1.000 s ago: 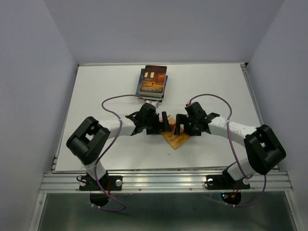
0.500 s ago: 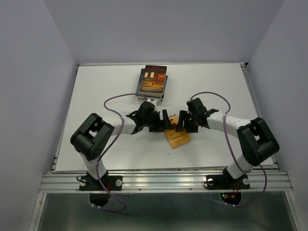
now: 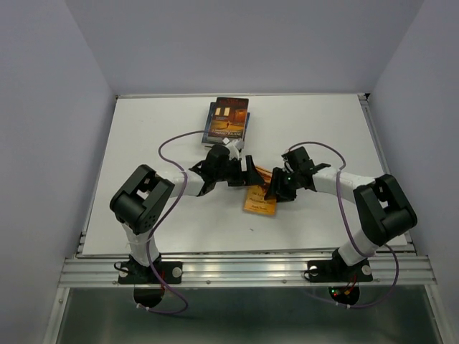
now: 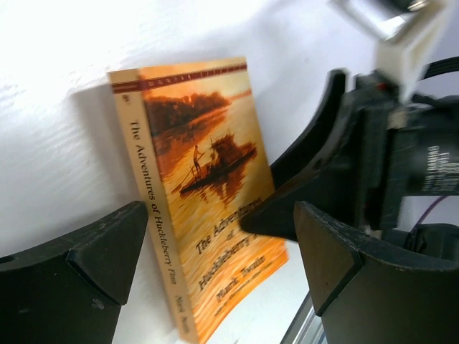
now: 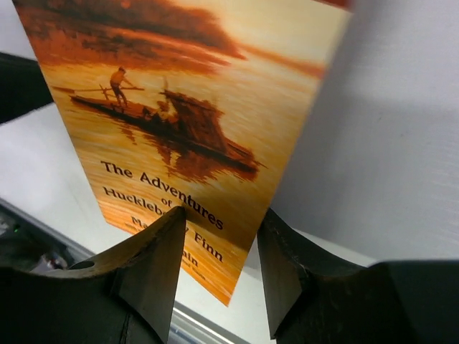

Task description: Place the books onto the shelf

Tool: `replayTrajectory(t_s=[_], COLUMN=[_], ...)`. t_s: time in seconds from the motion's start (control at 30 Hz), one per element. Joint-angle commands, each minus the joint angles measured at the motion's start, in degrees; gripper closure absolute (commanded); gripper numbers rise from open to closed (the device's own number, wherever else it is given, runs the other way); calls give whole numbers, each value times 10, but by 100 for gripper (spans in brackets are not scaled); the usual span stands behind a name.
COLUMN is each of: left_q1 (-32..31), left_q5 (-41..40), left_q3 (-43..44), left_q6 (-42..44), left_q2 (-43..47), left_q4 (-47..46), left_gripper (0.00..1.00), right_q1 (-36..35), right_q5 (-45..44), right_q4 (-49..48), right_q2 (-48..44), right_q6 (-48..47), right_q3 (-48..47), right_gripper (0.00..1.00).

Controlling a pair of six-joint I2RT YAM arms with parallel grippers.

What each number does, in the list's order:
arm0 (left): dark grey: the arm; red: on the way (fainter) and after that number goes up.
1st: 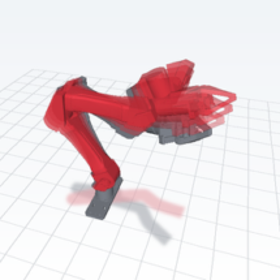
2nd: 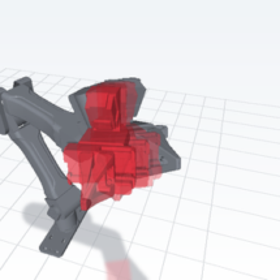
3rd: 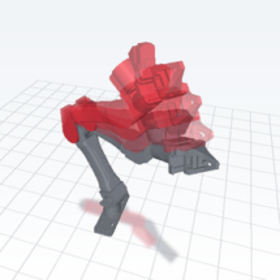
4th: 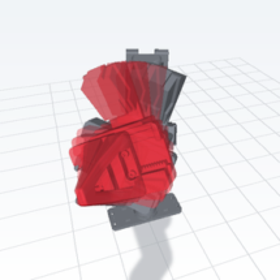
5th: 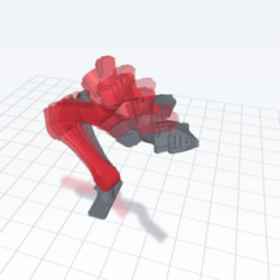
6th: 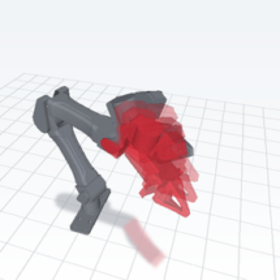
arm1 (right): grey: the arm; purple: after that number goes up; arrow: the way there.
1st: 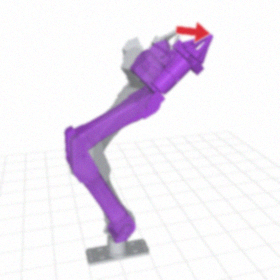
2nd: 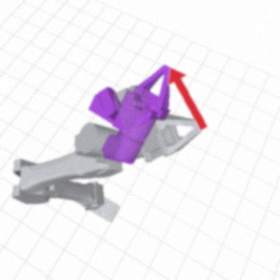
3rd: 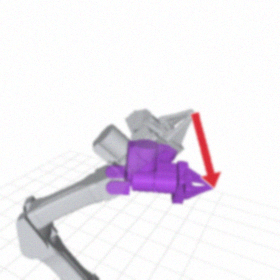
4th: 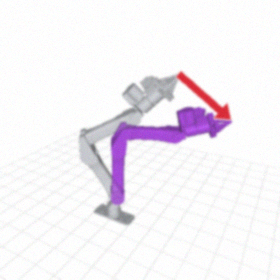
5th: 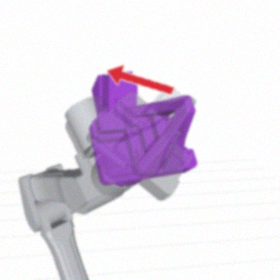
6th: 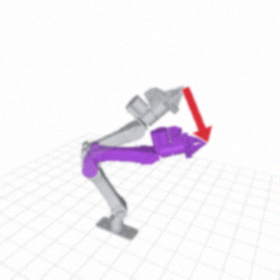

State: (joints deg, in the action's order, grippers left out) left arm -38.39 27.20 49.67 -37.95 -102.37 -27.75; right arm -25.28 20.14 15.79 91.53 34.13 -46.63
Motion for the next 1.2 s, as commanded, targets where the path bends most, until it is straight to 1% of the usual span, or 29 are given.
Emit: replayTrajectory(t_s=[0.0,0.13,0.27,0.37,0.43,0.47,0.57,0.7,0.77,0.8,0.93,0.97,1.03,1.1,1.17], left_q1=[-44,-48,-47,-48,-48,-47,-46,-47,-48,-51,-73,-78,-90,-91,-91], left_q5=[155,199,220,235,230,224,192,207,221,230,254,262,283,288,292], left_q3=[22,32,18,5,-2,-4,-15,-20,-17,-16,-16,-20,-25,-26,-31], left_q6=[-42,-47,-47,-46,-25,0,31,53,53,53,39,21,-6,-33,-43], left_q2=[16,-19,-38,-57,-70,-72,-70,-61,-61,-61,-60,-60,-62,-60,-53], left_q4=[-133,-140,-140,-135,-97,-59,-16,3,3,2,-15,-41,-73,-92,-101], left_gripper=[7,7,9,13,19,24,28,34,36,41,43,44,46,46,46], right_q1=[-7,-1,15,27,32,37,44,50,50,50,50,50,50,50,50], right_q5=[64,52,31,23,17,13,-1,-5,4,5,27,31,41,45,47], right_q4=[-78,-84,-91,-98,-100,-101,-102,-110,-118,-126,-151,-152,-173,-181,-183], right_q2=[32,40,23,7,-7,-13,-36,-46,-43,-40,-20,-12,-2,5,13], right_q6=[16,16,21,27,30,31,30,29,31,33,40,44,46,50,54], right_q3=[23,15,20,29,36,43,53,63,64,64,61,61,62,65,68], right_gripper=[51,51,52,52,52,52,52,53,53,53,55,57,60,66,68])
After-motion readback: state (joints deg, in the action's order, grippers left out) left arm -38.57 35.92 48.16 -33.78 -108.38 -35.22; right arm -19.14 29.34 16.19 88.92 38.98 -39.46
